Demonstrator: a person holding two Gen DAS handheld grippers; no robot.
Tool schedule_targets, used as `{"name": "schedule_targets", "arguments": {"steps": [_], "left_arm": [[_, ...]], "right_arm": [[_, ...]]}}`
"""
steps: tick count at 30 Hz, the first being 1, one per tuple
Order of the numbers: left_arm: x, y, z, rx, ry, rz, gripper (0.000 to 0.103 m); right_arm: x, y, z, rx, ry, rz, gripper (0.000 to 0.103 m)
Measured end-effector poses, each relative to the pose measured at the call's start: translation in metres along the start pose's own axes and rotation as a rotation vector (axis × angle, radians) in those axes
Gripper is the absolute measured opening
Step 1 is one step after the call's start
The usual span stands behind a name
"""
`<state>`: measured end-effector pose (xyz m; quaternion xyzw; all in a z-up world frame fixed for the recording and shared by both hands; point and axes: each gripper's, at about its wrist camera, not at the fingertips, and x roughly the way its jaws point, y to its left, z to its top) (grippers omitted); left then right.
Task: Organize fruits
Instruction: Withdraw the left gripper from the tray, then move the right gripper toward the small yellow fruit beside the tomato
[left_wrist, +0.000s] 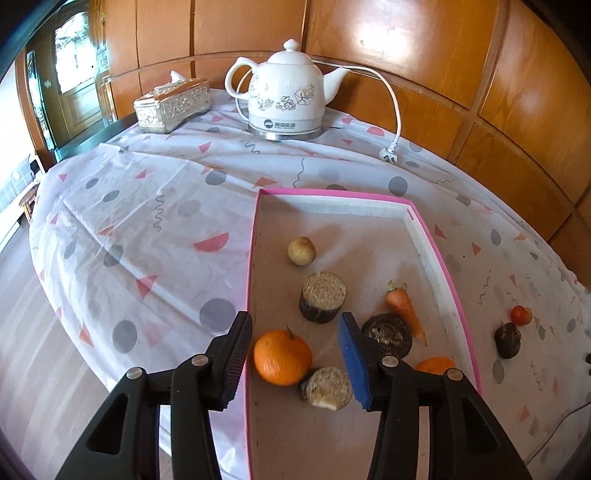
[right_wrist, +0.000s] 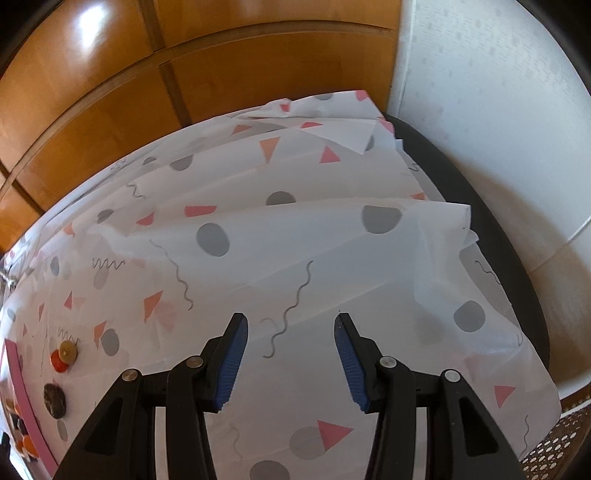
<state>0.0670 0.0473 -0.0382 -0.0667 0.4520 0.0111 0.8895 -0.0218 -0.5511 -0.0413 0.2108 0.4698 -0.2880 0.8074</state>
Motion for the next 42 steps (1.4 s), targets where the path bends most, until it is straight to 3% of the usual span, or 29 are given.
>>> {"name": "schedule_targets", "arguments": {"steps": [11,20,23,27,33,42], "left_arm": [[-0.012,0.005,-0.015,0.003,-0.005,-0.004,0.052],[-0.021,0.008,-0.024,0.028,-0.023,-0.003,0.056],[-0.026,0.002,-0.028,0.08,-0.048,0.004,0.056],[-0.032,-0.004,-0.029,0.122,-0.072,-0.013,0.057],[-0.042,-0.011,-0.03,0.162,-0.106,-0.033,0.068],[-0.038,-0.006,-0.034,0.147,-0.078,-0.033,0.073]], "right_arm": [[-0.005,0.047,-0.014,-0.206,-0.008,0.121,0.049],[-0.016,0.114,-0.046,-0.515,-0.031,0.234,0.049],[-0.015,0.131,-0.056,-0.585,-0.017,0.262,0.047],[-0.013,0.148,-0.063,-0.621,-0.003,0.285,0.041],[-0.008,0.175,-0.062,-0.633,0.013,0.315,0.039],[0.005,0.215,-0.065,-0.654,0.027,0.361,0.036]]}}
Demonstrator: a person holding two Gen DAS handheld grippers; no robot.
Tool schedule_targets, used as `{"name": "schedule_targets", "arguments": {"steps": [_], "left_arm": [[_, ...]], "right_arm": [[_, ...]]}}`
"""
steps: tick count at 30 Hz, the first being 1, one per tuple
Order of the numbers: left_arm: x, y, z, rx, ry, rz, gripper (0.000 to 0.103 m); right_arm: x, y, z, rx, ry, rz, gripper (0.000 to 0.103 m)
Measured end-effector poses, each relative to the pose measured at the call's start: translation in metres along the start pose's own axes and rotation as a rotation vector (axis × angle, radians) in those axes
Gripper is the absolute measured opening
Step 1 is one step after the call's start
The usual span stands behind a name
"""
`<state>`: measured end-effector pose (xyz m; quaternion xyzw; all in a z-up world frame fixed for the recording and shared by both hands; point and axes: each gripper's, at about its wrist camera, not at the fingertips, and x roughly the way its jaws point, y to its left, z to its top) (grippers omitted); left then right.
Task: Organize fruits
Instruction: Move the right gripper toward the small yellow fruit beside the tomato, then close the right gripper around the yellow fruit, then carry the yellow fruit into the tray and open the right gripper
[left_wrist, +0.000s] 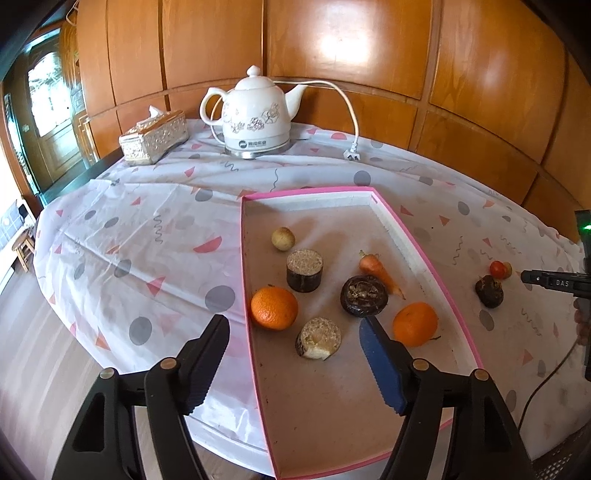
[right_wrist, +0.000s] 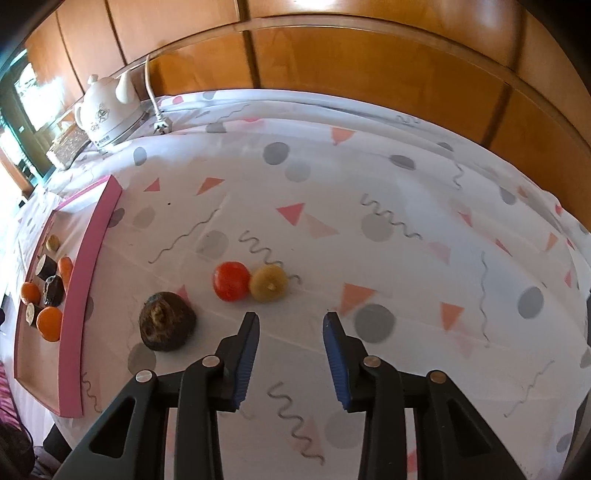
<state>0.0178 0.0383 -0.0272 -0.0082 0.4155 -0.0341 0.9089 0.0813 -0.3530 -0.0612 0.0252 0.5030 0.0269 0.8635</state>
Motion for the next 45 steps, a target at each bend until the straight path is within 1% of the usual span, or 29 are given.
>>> {"name": "schedule_targets", "arguments": {"steps": [3,13,14,15,16,21,26,28,33,36,39,45], "left_arm": [[0.003,0.001,-0.001,-0.01,0.014,0.005,0.073],[0.011,0.003,0.001,-0.019,0.04,0.03,0.073],[0.012,0.003,0.001,-0.02,0.045,0.034,0.073],[0.014,0.002,0.001,-0.019,0.049,0.036,0.073],[0.015,0.001,0.001,-0.018,0.052,0.039,0.073],[0.018,-0.003,0.002,-0.012,0.059,0.052,0.073],[0.018,-0.002,0.001,-0.02,0.067,0.069,0.074],[0.017,0.0,0.0,-0.029,0.063,0.076,0.079],[0.011,0.007,0.001,-0.058,0.045,0.088,0.083],[0.008,0.008,0.001,-0.062,0.039,0.086,0.084],[0.006,0.009,0.0,-0.064,0.034,0.086,0.085],[0.004,0.011,-0.001,-0.068,0.028,0.081,0.086]], "right_arm": [[0.003,0.005,0.005,-0.013,-0.005,0.019,0.036],[0.035,0.01,0.016,-0.043,0.026,0.022,0.036],[0.037,0.009,0.016,-0.039,0.027,0.033,0.035],[0.04,0.008,0.015,-0.039,0.027,0.043,0.031],[0.041,0.008,0.015,-0.042,0.025,0.043,0.029],[0.042,0.007,0.017,-0.055,0.019,0.062,0.028],[0.041,0.01,0.018,-0.058,0.018,0.053,0.027],[0.039,0.01,0.019,-0.056,0.01,0.051,0.027],[0.023,0.007,0.021,-0.032,-0.024,0.057,0.027],[0.01,0.012,0.022,-0.041,-0.043,0.069,0.027],[-0.005,0.027,0.022,-0.075,-0.069,0.09,0.027],[-0.022,0.073,0.019,-0.156,-0.089,0.172,0.027]]}}
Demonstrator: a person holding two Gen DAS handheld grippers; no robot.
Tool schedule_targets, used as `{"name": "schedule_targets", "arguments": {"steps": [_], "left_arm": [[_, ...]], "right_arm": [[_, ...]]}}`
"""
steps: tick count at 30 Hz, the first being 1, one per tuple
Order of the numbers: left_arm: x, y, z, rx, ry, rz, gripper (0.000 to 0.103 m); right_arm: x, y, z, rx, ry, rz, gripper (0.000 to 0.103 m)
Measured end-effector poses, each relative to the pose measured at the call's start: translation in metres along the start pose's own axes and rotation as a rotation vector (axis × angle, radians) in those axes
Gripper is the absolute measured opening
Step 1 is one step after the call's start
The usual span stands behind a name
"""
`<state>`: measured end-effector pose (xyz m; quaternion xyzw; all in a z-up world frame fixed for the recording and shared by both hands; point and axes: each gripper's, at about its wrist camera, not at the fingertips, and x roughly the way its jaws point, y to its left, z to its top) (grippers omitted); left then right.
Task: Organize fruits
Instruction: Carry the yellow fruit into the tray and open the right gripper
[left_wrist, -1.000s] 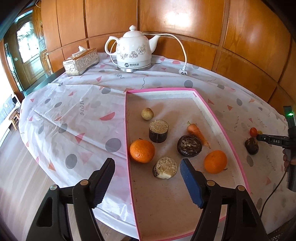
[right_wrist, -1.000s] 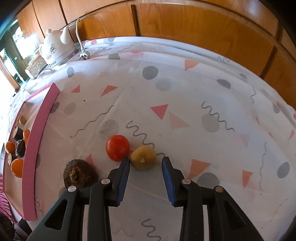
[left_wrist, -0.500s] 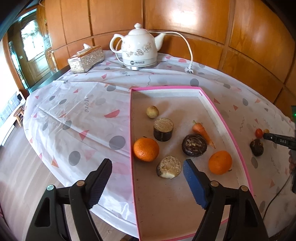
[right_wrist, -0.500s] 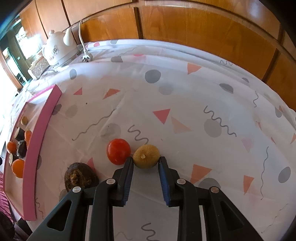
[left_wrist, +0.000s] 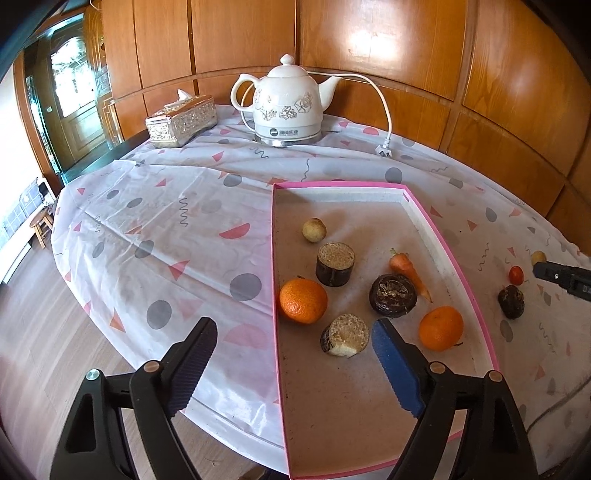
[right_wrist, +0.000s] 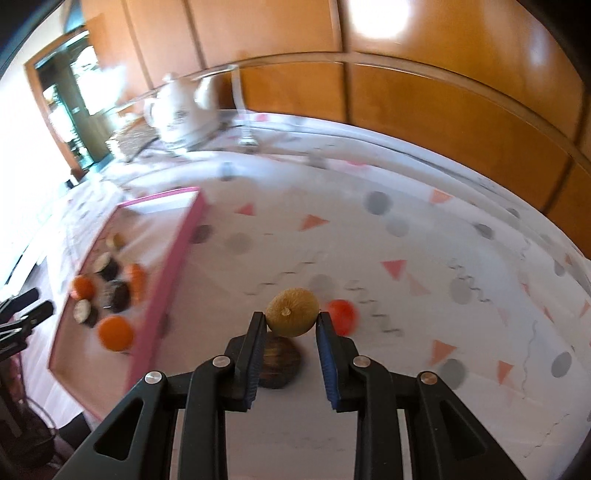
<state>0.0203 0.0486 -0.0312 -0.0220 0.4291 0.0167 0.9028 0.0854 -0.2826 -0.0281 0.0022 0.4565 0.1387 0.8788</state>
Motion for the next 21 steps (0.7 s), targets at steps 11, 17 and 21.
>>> {"name": "schedule_targets", "arguments": {"steps": [11,17,21], "left_arm": [[-0.007,0.009,-0.003,-0.022,-0.016,-0.012,0.087],[-0.009,0.017,-0.006,-0.053,-0.019,-0.02,0.093],[-0.007,0.023,-0.007,-0.072,-0.015,-0.024,0.093]], "right_arm": [[0.008,0.099,0.006,-0.134,-0.002,0.137,0.027],[0.014,0.13,0.006,-0.165,0.014,0.168,0.027],[0.02,0.145,0.007,-0.178,0.026,0.16,0.027]]}}
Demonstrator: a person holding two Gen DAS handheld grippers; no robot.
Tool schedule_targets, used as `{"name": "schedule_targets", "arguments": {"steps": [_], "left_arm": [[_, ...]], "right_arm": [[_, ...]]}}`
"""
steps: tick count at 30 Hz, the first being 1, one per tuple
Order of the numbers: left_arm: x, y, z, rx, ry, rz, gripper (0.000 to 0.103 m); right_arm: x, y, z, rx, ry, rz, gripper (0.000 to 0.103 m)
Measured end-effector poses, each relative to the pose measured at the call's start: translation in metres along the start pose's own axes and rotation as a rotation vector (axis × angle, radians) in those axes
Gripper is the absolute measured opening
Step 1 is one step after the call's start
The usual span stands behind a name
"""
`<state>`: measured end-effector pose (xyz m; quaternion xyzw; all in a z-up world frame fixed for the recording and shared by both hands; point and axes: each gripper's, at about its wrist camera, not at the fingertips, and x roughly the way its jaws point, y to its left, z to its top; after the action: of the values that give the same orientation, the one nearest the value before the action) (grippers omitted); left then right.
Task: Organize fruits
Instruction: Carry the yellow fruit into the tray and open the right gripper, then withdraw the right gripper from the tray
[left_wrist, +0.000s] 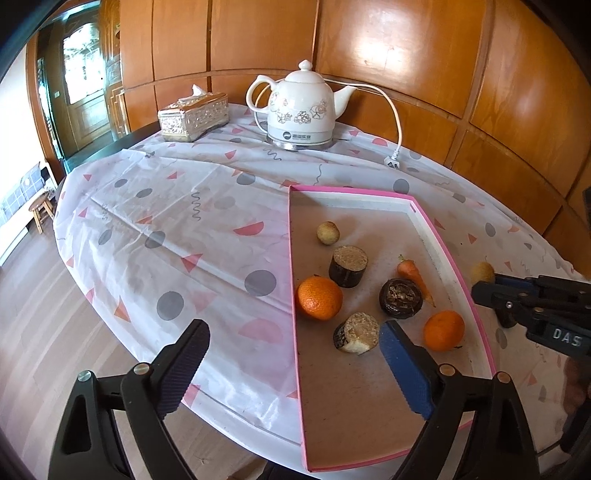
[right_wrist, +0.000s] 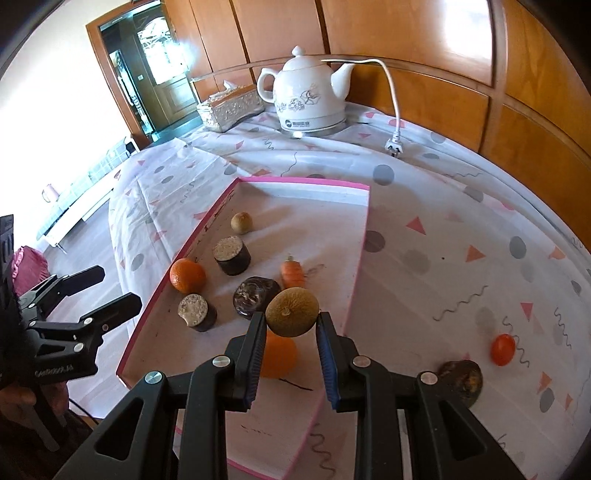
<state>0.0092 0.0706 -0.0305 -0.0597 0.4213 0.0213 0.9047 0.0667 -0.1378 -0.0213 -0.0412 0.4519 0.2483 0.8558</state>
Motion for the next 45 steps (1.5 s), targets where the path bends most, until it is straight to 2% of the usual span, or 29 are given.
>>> {"name": "schedule_targets", "arguments": {"steps": [9,15,21,32,45], "left_arm": [[0.004,0.012,-0.001,-0.043,0.01,-0.008,0.094],[0.005,0.013,-0.001,-0.046,0.009,-0.004,0.094],[0.003,0.009,0.0,-0.033,0.003,-0.008,0.099],[-0.004,-0.003,0.001,0.006,-0.014,-0.016,0.101],[-0.006,-0.018,0.0,0.056,-0.012,-0.025,0.102]], "right_arm": [[0.025,0.011,0.019,0.021,0.011,-0.056,0.028],[0.033,0.005,0.012,0.049,0.033,-0.065,0.033],[0.019,0.001,0.001,0.03,0.037,-0.077,0.033],[-0.018,-0.019,-0.021,0.033,0.018,-0.134,0.036],[-0.041,-0.047,-0.034,0.045,0.006,-0.202,0.036]]}}
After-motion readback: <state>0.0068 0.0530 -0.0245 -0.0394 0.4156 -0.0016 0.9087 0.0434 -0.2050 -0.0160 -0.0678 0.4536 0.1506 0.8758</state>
